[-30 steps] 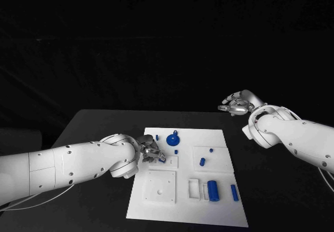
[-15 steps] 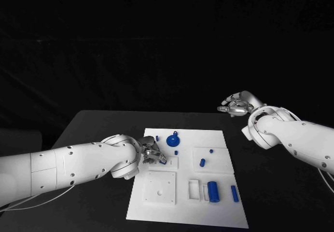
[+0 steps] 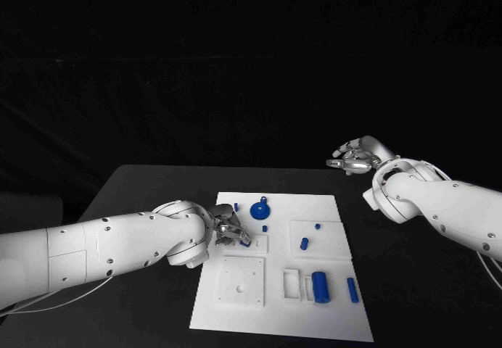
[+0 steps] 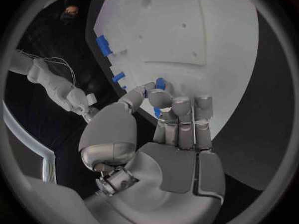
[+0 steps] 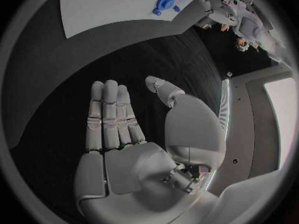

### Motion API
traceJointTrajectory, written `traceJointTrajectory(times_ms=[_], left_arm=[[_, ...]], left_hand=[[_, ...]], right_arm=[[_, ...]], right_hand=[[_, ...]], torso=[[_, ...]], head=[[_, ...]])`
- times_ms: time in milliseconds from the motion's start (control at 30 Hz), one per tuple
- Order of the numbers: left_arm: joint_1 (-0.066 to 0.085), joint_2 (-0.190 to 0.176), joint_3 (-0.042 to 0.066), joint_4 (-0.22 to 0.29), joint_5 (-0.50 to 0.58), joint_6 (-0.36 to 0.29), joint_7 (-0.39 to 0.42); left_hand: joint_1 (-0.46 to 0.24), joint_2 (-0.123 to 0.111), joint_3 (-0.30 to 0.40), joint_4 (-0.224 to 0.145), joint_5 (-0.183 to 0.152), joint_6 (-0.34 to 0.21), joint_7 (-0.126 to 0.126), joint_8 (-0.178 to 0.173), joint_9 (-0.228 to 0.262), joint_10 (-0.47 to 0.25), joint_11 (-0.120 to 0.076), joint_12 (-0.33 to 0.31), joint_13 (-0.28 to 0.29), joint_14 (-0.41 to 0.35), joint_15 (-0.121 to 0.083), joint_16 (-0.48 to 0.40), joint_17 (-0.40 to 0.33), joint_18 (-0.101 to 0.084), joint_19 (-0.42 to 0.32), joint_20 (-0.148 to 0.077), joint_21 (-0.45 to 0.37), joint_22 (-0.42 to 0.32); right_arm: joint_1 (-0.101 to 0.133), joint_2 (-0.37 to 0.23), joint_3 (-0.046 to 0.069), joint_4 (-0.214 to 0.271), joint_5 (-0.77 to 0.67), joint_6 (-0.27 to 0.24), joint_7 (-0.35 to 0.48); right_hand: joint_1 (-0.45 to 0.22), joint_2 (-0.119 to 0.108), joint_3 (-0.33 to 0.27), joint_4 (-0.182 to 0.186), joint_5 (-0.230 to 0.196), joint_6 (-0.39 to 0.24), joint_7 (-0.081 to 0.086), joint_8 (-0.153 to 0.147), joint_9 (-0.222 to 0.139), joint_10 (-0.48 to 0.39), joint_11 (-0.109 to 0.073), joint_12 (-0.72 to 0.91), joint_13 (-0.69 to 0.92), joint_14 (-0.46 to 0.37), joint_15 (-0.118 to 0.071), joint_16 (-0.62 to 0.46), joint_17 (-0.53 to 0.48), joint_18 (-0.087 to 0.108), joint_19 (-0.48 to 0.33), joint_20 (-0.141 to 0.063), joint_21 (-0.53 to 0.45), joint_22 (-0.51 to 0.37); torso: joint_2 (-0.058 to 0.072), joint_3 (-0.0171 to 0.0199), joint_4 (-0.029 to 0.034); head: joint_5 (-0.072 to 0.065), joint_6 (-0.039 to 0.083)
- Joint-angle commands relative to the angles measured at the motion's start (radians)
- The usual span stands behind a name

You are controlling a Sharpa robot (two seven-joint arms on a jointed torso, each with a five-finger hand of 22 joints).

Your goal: Assemble the parts on the task board

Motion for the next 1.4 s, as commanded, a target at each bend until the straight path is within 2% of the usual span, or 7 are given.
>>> traceJointTrajectory(times_ms=[33, 333, 667, 900, 1400], left_arm=[[-0.002, 0.003, -0.002, -0.001, -0.008, 0.031, -0.008], [-0.002, 0.006, -0.002, -0.001, -0.053, 0.015, -0.006], [-0.002, 0.010, -0.002, 0.004, -0.088, -0.046, 0.004], [-0.002, 0.011, -0.002, 0.006, -0.090, -0.055, 0.004], [-0.002, 0.012, -0.002, 0.007, -0.091, 0.002, -0.009]], left_hand=[[0.000, 0.017, 0.001, -0.005, -0.003, 0.148, -0.097, 0.007, 0.309, -0.036, -0.030, 0.008, 0.001, 0.020, -0.050, 0.007, -0.002, 0.012, 0.000, -0.150, 0.006, -0.001], [-0.019, 0.036, -0.002, -0.001, -0.003, 0.161, -0.100, 0.011, 0.303, -0.038, -0.034, 0.032, 0.003, 0.021, -0.053, 0.027, -0.009, 0.014, -0.001, -0.150, 0.018, -0.006], [-0.024, 0.037, 0.005, -0.012, 0.013, 0.172, -0.107, 0.024, 0.290, -0.041, -0.041, 0.067, 0.005, 0.028, -0.059, 0.056, -0.017, 0.022, 0.005, -0.152, 0.037, -0.013], [-0.023, 0.036, 0.007, -0.016, 0.016, 0.174, -0.109, 0.028, 0.285, -0.043, -0.043, 0.075, 0.005, 0.029, -0.060, 0.062, -0.021, 0.024, 0.007, -0.152, 0.042, -0.016], [-0.026, 0.042, 0.010, -0.018, 0.027, 0.173, -0.110, 0.033, 0.279, -0.047, -0.044, 0.083, 0.002, 0.028, -0.062, 0.067, -0.027, 0.026, 0.007, -0.151, 0.048, -0.020]], right_arm=[[0.001, 0.002, 0.001, 0.000, -0.001, 0.012, 0.006], [0.001, 0.004, 0.001, -0.001, -0.001, 0.010, 0.007], [0.001, 0.003, 0.001, -0.001, -0.001, 0.009, 0.008], [0.001, 0.003, 0.001, -0.001, 0.000, 0.009, 0.009], [0.001, 0.002, 0.000, -0.002, 0.001, 0.011, 0.008]], right_hand=[[0.010, 0.002, -0.005, -0.002, 0.006, -0.002, 0.008, 0.005, 0.002, -0.006, -0.002, 0.007, -0.002, -0.009, 0.000, -0.004, -0.001, 0.001, -0.003, 0.007, -0.004, 0.002], [0.009, 0.003, -0.006, -0.002, 0.017, -0.001, 0.008, 0.005, 0.002, -0.007, -0.002, 0.010, -0.008, -0.009, 0.000, -0.004, -0.001, 0.002, -0.002, 0.009, -0.007, 0.005], [0.005, 0.004, -0.008, -0.002, 0.031, -0.001, 0.008, 0.006, 0.002, -0.009, -0.002, 0.016, -0.015, -0.009, 0.000, -0.004, -0.001, 0.004, -0.001, 0.011, -0.011, 0.010], [0.000, 0.004, -0.011, -0.001, 0.047, -0.002, 0.008, 0.006, 0.002, -0.011, -0.002, 0.021, -0.022, -0.009, 0.000, -0.005, -0.001, 0.006, 0.000, 0.013, -0.014, 0.015], [-0.001, 0.005, -0.014, -0.003, 0.059, -0.002, 0.008, 0.006, 0.003, -0.013, -0.002, 0.025, -0.029, -0.010, 0.001, -0.005, -0.001, 0.007, 0.000, 0.015, -0.018, 0.020]], torso=[[0.000, -0.0001, 0.0001], [0.000, 0.0002, 0.0001], [0.000, -0.0003, -0.0006], [0.000, -0.0002, -0.0004], [0.000, -0.0006, 0.0003]], head=[[0.002, -0.002], [0.003, -0.001], [0.004, -0.001], [0.004, -0.001], [0.003, -0.003]])
